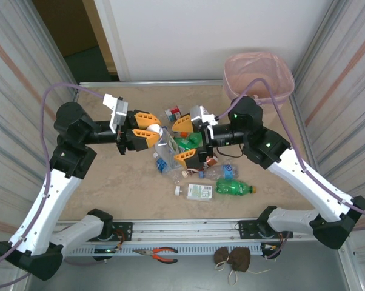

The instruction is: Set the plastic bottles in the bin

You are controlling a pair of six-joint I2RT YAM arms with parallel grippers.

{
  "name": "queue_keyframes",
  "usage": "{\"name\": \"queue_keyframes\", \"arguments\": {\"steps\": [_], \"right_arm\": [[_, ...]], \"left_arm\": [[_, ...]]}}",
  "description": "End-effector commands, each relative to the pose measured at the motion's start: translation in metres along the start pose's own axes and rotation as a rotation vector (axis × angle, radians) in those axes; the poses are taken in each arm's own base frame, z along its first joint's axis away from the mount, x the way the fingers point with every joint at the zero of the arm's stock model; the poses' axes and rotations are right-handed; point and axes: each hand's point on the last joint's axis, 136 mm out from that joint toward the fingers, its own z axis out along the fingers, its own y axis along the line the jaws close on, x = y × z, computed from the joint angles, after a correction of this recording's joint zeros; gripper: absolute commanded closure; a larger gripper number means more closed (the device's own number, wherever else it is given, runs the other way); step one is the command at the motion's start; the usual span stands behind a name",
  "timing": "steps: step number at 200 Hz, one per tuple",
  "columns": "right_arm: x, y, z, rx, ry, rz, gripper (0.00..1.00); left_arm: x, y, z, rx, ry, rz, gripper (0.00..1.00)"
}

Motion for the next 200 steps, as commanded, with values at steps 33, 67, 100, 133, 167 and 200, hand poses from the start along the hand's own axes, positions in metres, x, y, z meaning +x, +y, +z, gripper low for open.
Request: {"name": "queue_keyframes", "arguments": {"steps": [33,67,100,133,167,200], "right_arm": [[0.004,0.005,0.015,-0.023,0.04,-0.016,0.12],[0.006,0.001,0.021,-0.017,0.05,-0.008,0.12],[0.006,-0.005,0.023,0.009,0.052,-0.001,0.14],[0.004,0.002,0.022,-0.023,0.046,0.005,0.2],[0.005,0.0,0.022,-0.017,0.053,0.017,0.29],[0.002,-0.001,0.022,-0.01,0.049,0.015,0.38]], "left_arm": [[-0.017,-0.01,-0.001,0.011,-0.025,0.078,1.0],[-0.018,-0.013,-0.001,0.021,-0.027,0.085,1.0],[-0.018,-0.015,-0.001,0.029,-0.027,0.085,1.0],[-0.017,-0.015,-0.001,0.03,-0.026,0.086,1.0],[-0.018,-0.016,-0.001,0.029,-0.029,0.091,1.0],[-0.018,-0.016,-0.001,0.023,-0.031,0.094,1.0]]}}
